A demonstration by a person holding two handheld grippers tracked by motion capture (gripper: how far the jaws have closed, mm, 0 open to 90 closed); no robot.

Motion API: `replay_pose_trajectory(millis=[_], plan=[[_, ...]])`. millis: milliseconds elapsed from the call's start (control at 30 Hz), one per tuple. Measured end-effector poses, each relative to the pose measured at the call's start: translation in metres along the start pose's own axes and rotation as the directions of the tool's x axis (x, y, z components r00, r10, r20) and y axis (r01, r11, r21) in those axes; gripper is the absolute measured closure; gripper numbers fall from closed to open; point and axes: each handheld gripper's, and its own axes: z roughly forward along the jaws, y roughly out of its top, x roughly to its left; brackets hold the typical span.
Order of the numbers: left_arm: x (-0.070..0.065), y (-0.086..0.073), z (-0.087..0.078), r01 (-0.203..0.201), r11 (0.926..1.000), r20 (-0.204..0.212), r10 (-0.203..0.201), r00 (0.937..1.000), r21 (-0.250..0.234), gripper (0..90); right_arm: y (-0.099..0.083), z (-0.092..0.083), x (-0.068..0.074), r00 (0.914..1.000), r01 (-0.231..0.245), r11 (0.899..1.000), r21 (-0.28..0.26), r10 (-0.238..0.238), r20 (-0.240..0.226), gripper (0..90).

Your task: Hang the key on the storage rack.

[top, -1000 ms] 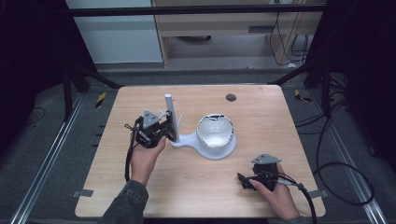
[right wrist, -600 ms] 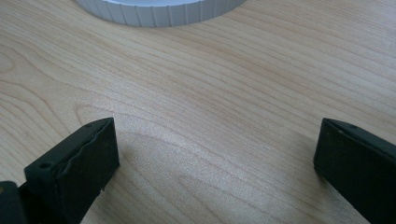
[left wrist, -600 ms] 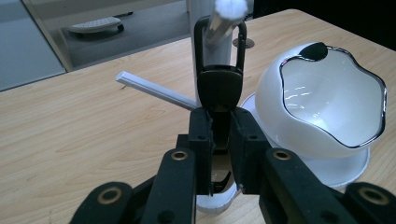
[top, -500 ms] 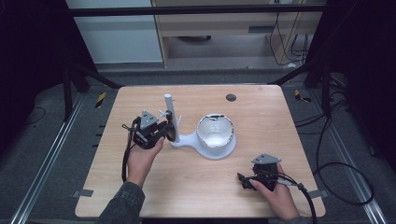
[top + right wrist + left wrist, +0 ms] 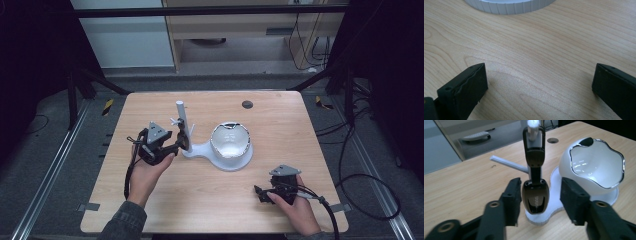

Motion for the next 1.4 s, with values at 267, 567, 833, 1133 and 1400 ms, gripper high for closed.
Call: replay_pose_trajectory(millis=[267, 567, 833, 1133, 1400], plan=[[-0.003, -0.012, -0.01, 0.002, 0.9965, 0.075, -0.008, 0.9971, 0.084, 19.5, 0.0, 0.0, 0.0, 1.0, 0.0, 1.0, 0.0, 0.0, 0.001, 0.5], [-0.006, -0.039, -0.015, -0.017, 0.9923, 0.145, -0.001, 0.9894, 0.123, 8.5, 0.0, 0.0, 0.0, 1.0, 0.0, 1.0, 0.0, 0.0, 0.0, 0.5], [-0.001, -0.064, -0.01, -0.064, 0.9829, 0.122, 0.043, 0.9915, 0.173, 7.0, 0.0, 0.0, 0.0, 1.0, 0.0, 1.0, 0.0, 0.0, 0.0, 0.5], [0.016, -0.086, -0.011, -0.064, 0.9693, 0.086, 0.044, 0.9953, 0.238, 7.0, 0.0, 0.0, 0.0, 1.0, -0.001, 1.0, 0.0, 0.001, 0.0, 0.5], [0.041, -0.102, -0.012, -0.033, 0.9544, 0.036, 0.023, 0.9991, 0.297, 6.6, 0.0, 0.0, 0.0, 1.0, -0.001, 1.0, 0.0, 0.001, 0.0, 0.5]])
